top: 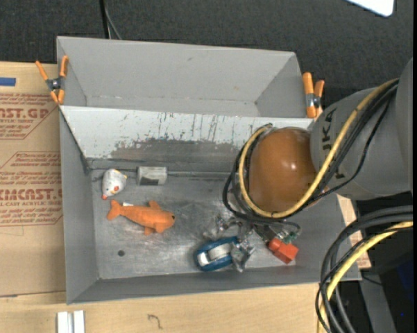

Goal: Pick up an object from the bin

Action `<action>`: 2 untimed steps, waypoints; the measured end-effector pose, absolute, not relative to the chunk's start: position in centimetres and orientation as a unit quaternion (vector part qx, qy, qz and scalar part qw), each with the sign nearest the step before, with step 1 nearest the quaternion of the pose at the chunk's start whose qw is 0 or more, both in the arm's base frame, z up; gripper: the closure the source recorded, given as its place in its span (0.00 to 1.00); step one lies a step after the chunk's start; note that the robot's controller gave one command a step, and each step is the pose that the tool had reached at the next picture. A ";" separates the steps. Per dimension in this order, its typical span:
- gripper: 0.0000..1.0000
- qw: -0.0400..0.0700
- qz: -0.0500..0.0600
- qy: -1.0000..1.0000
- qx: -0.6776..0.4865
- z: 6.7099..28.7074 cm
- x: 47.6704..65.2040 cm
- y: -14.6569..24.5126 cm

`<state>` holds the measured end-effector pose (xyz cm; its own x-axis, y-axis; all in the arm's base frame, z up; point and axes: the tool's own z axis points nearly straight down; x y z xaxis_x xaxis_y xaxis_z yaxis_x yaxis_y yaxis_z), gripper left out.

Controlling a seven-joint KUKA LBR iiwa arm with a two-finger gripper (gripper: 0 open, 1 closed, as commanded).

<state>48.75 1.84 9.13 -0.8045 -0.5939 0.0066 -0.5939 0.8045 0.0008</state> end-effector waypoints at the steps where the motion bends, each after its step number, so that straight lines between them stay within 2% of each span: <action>1: 1.00 0.000 -0.001 -0.950 0.313 11.2 48.7 2.0; 2: 1.00 0.000 -0.001 -0.949 0.314 13.1 48.8 2.1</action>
Offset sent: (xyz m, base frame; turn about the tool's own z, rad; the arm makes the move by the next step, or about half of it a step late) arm 0.0001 0.0001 0.0200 0.0000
